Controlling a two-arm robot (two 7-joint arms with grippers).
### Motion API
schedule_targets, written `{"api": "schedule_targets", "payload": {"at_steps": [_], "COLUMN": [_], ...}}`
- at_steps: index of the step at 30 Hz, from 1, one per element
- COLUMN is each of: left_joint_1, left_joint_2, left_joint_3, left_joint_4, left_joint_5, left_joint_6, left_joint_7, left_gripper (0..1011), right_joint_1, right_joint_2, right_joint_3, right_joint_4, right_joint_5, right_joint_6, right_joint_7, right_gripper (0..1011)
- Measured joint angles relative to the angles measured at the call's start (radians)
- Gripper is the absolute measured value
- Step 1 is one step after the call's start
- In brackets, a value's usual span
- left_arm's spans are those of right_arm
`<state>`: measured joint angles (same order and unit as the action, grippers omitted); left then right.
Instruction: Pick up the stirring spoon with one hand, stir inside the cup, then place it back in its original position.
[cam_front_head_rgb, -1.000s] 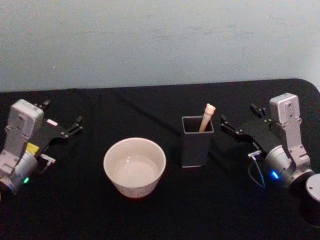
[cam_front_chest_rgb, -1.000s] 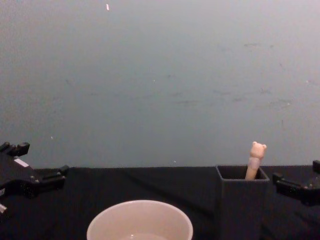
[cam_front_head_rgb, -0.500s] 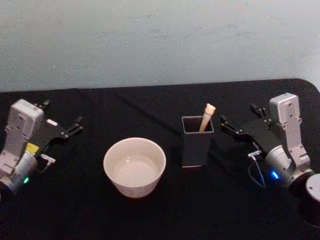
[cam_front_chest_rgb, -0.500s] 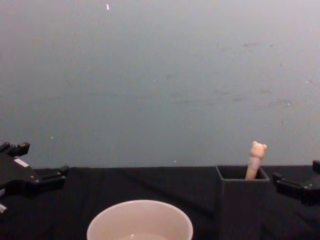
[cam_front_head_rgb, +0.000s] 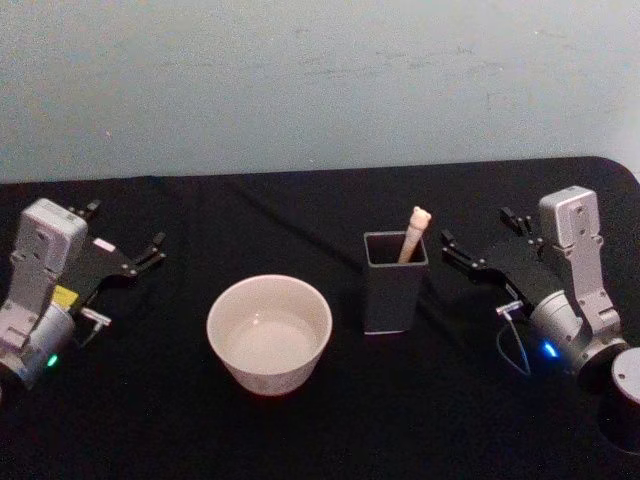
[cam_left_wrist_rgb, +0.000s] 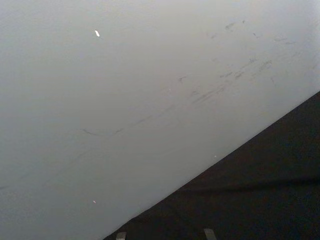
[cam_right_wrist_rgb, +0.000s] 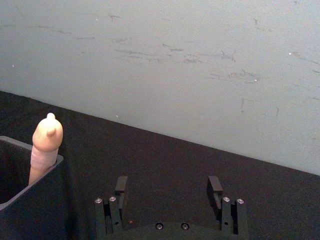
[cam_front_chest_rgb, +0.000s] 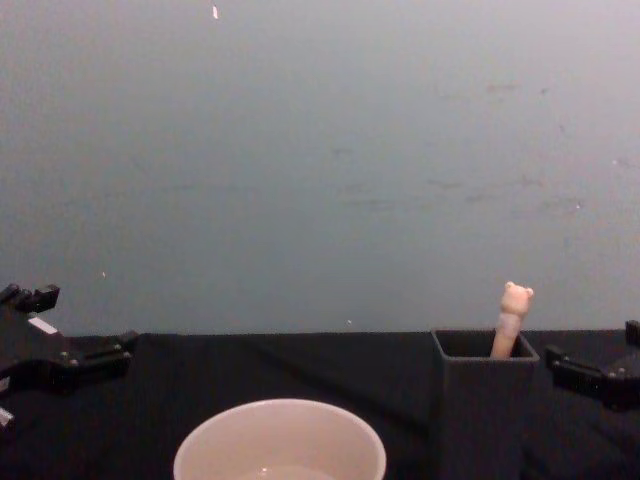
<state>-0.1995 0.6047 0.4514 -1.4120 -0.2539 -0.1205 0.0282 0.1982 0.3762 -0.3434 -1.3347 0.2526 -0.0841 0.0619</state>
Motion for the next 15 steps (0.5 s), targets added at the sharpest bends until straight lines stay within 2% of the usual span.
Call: {"api": "schedule_targets", "payload": {"at_steps": [15], "left_joint_1": [0.0], "left_joint_2": [0.0], "left_joint_3": [0.0], "left_joint_4": [0.0], "left_joint_5": [0.0], "left_joint_6": [0.0], "left_joint_7": [0.0], "left_gripper": [1001], "right_joint_1": [0.0], "right_joint_2": [0.0], "right_joint_3": [0.0], "right_joint_4": [0.0], "right_joint_5": [0.0], "right_joint_6": [0.0], "right_joint_7": [0.0], "right_gripper": [1004]}}
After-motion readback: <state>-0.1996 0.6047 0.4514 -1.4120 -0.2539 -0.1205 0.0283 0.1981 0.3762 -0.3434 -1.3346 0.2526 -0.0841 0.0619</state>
